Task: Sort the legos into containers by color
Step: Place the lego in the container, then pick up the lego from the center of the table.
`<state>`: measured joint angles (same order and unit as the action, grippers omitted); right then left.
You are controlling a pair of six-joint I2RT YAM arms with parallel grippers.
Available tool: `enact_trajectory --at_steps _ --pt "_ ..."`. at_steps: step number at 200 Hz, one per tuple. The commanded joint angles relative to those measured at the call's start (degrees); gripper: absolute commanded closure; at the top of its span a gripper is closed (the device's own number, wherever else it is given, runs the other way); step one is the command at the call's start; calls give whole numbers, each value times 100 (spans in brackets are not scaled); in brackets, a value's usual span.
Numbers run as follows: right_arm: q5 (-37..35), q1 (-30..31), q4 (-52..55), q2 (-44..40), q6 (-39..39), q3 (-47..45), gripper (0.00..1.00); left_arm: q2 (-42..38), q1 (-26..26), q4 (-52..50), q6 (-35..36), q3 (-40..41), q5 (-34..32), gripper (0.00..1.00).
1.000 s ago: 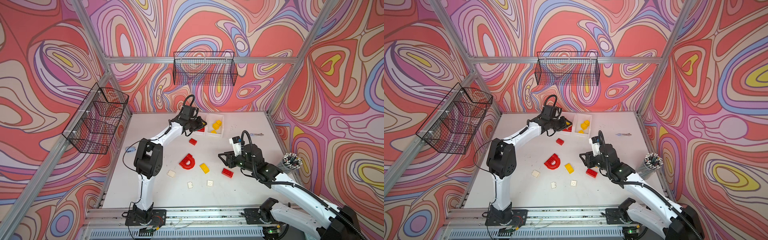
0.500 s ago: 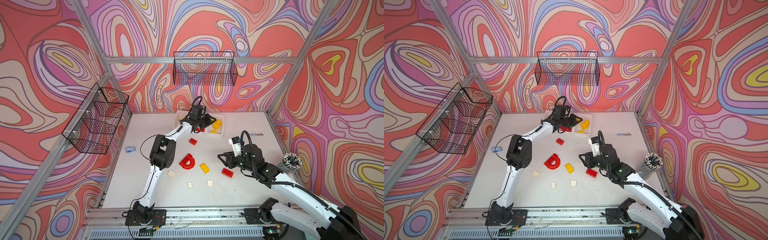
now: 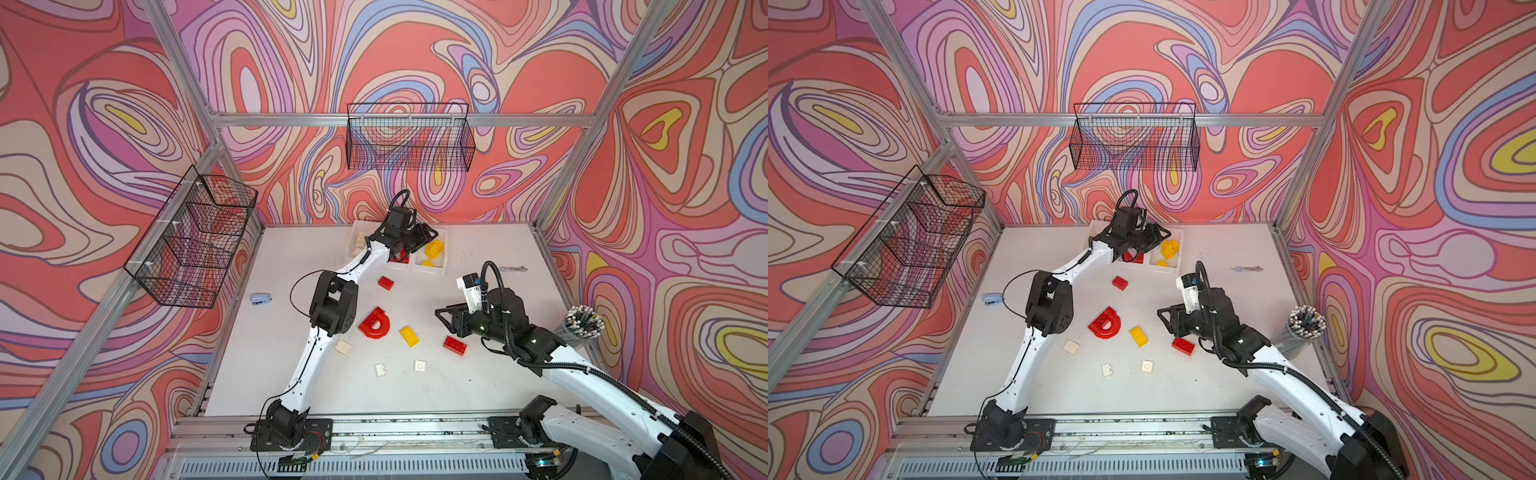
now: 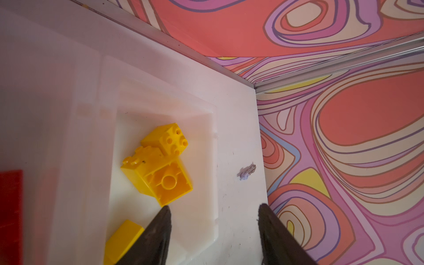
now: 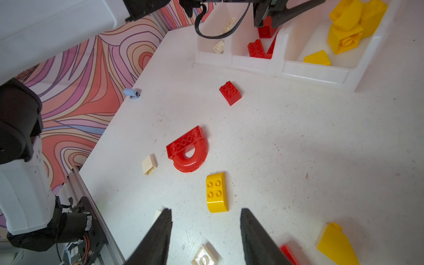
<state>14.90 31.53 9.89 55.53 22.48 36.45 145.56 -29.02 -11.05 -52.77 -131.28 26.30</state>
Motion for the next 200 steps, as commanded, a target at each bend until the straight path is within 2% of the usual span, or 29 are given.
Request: enact_trajectory --at_steps 1,65,91,163,200 --pt "44 -24 11 -55 -86 33 49 -31 -26 -313 165 -90 -212 30" --pt "-19 -23 61 -121 -81 4 49 -240 -25 -371 347 -91 -366 31" --pt "-121 -24 165 -105 -86 28 49 -450 -34 -723 569 -84 -483 31" --pt "-327 -24 493 -87 -24 237 49 -1409 -16 -1368 1297 -39 -770 32" --pt "-507 -24 716 143 -54 342 49 -2021 74 -2074 1646 -31 -834 33"
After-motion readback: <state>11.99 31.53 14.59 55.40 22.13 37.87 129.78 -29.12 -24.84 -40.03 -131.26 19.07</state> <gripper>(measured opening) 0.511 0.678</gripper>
